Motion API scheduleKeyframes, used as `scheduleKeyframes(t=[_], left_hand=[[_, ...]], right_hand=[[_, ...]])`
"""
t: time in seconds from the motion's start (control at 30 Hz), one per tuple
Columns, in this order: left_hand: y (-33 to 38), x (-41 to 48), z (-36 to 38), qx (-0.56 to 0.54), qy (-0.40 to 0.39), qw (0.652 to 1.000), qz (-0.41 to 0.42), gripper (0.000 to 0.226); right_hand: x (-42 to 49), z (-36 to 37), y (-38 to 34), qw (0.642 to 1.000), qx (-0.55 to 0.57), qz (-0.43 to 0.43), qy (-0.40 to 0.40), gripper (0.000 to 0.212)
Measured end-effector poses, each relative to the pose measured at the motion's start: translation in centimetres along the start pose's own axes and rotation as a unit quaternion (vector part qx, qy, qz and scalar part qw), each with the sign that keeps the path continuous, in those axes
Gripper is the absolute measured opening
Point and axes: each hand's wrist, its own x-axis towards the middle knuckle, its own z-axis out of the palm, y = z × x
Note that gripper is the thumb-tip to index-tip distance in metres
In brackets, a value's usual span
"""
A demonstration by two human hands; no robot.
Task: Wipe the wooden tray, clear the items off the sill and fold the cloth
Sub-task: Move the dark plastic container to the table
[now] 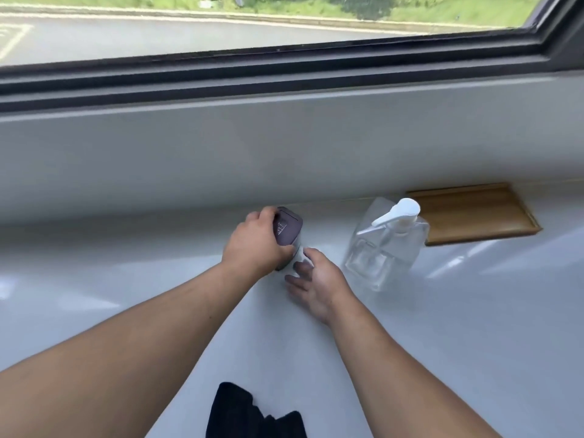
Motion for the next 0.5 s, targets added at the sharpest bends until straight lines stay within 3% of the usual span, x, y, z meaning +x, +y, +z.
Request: scheduleKeyframes(t=[0.07,0.23,0.5], left_hand=[[-0.3,-0.5,-0.2,-0.014,0.022,1.0,0.0,0.076],[-3.6,-4.4,-2.6,-0.034,0.062,0.997,-0.016,0.077],[-16.6,-16.9,-10.2,-0.098,0.16,0.974,-0.127,0.071]], right_hand=[[-0.1,0.4,0.0,1.0,0.003,-0.004,-0.008,0.025],[-2.7,3.3,1.3,0.998,-0.031,-0.011,-0.05,0.025],[-10.3,15.8,9.2,0.976,-0.176,0.005,-0.13,0.015]])
